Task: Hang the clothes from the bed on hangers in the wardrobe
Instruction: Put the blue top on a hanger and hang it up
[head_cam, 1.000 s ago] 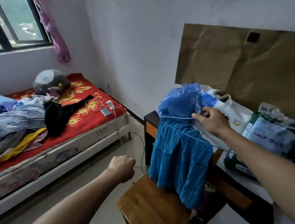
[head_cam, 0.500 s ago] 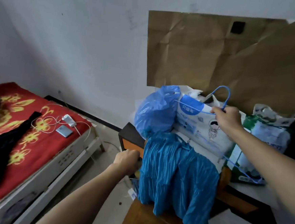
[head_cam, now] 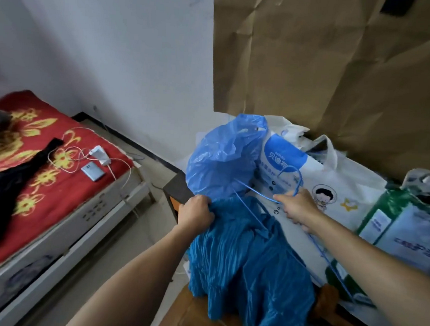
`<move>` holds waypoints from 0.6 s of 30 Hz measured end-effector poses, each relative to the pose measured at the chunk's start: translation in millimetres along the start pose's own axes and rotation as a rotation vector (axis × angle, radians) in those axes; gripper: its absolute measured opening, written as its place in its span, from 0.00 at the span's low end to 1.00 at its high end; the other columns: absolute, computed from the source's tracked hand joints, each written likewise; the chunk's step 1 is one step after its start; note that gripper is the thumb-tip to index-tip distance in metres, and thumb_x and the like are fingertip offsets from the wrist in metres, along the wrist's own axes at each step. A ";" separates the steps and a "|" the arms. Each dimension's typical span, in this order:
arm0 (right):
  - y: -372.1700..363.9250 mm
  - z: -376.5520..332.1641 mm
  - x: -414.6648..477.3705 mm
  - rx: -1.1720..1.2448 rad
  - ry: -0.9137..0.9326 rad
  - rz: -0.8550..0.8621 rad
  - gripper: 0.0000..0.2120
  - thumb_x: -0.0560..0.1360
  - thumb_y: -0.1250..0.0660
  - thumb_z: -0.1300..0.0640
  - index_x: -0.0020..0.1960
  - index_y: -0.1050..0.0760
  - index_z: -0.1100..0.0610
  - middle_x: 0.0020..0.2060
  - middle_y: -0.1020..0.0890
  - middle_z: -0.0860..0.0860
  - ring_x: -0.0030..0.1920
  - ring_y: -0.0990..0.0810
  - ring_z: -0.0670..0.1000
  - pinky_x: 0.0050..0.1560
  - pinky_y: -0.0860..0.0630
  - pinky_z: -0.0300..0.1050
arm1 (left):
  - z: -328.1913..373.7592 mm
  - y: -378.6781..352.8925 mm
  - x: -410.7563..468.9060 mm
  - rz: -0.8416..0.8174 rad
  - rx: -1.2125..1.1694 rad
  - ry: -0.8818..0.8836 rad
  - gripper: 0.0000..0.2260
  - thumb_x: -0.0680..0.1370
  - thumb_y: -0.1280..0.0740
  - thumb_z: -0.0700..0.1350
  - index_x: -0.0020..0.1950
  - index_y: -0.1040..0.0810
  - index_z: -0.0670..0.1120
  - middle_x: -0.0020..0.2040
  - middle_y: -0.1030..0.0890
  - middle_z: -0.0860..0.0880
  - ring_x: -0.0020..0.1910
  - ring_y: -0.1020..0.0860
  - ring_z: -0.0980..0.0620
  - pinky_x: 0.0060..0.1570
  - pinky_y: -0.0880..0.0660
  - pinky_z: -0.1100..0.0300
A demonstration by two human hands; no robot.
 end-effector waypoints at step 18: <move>-70.5 -91.5 -94.6 0.181 0.361 -0.217 0.11 0.72 0.27 0.55 0.37 0.29 0.56 0.28 0.25 0.52 0.28 0.29 0.48 0.26 0.33 0.40 | -63.5 150.4 -157.1 0.391 -1.152 0.136 0.14 0.68 0.48 0.22 0.41 0.28 0.35 0.38 0.26 0.41 0.38 0.28 0.46 0.38 0.31 0.55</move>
Point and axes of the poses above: each hand's wrist, its own x-axis towards the middle knuckle, its own y-axis out of the back of the hand, z = x × y, the point moved 4 cm from there along x, towards the middle knuckle
